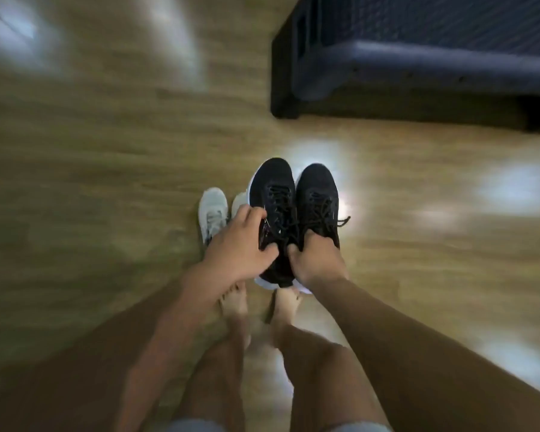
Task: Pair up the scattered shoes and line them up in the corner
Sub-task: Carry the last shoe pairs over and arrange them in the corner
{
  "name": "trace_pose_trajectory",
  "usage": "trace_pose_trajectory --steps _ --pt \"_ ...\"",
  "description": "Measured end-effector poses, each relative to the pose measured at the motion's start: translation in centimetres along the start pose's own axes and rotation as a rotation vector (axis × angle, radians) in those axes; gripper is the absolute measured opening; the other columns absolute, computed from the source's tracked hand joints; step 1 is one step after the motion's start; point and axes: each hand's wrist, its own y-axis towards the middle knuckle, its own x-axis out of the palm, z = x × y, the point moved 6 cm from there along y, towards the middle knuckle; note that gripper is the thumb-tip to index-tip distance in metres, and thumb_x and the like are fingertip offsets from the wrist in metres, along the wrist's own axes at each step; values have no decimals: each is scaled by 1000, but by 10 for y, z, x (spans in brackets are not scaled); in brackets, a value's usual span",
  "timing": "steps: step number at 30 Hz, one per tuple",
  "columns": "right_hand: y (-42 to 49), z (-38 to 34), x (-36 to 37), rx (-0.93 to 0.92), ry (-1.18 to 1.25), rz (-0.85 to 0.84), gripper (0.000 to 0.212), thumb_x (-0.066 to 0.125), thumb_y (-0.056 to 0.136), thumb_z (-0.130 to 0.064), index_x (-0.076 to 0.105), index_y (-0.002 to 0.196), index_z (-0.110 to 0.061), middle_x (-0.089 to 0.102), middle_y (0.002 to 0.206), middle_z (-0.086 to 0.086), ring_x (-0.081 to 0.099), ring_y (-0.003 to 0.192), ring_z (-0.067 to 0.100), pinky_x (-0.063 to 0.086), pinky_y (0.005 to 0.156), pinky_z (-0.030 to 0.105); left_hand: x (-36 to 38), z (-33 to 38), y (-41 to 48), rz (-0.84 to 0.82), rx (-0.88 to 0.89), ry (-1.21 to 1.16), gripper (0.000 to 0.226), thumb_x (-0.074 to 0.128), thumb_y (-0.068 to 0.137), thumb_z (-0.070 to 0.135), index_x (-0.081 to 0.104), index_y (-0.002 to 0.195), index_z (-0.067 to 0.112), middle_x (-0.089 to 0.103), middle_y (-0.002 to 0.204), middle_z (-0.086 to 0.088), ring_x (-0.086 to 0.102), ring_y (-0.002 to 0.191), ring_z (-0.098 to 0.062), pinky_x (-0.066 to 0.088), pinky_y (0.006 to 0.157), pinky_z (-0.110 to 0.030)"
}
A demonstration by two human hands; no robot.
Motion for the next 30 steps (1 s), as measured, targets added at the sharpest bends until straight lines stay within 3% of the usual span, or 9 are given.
trace_pose_trajectory --steps 2,7,11,15,20,25,30 --pt "-50 -45 -43 -81 -25 37 22 48 94 -35 50 93 -14 64 98 15 62 91 37 52 76 38 -64 26 -42 77 -17 1 59 58 76 46 37 126 22 39 125 0 52 111 -28 48 89 -46" --pt "-158 -149 -106 -323 -141 137 23 48 94 -38 50 92 -15 64 95 13 62 90 36 50 73 37 -195 65 -163 416 -180 -23 39 60 86 38 42 117 24 45 116 4 55 95 -23 50 72 -37" --pt "-221 -221 -127 -535 -214 201 20 51 91 -37 49 86 -18 55 82 6 60 85 34 49 70 37 -252 62 -244 716 -311 -68 29 56 89 37 47 113 23 51 113 4 59 94 -24 53 74 -40" --pt "-270 -283 -130 -779 -301 190 21 54 90 -37 56 87 -16 62 86 8 61 81 31 55 72 41 -291 52 -307 947 -418 -68 26 55 90 37 48 110 21 52 110 3 59 92 -24 51 69 -38" --pt "-337 -336 -109 -1118 -481 155 20 54 87 -34 58 82 -16 61 77 5 60 72 29 53 61 36 -296 39 -391 1115 -672 -105 24 55 89 37 45 102 20 52 104 1 58 89 -28 50 68 -38" --pt "-411 -347 -46 -1369 -553 0 25 52 89 -35 53 71 -18 56 68 0 57 67 27 47 56 33 -261 16 -484 1224 -875 -225 22 57 86 35 45 96 19 53 98 0 58 89 -26 52 70 -41" --pt "-494 -333 38 -1533 -632 -131 22 51 88 -36 55 74 -19 58 74 2 61 76 31 52 65 35 -207 -2 -584 1326 -1080 -240 20 50 93 28 48 109 16 53 112 -1 58 97 -28 43 74 -36"
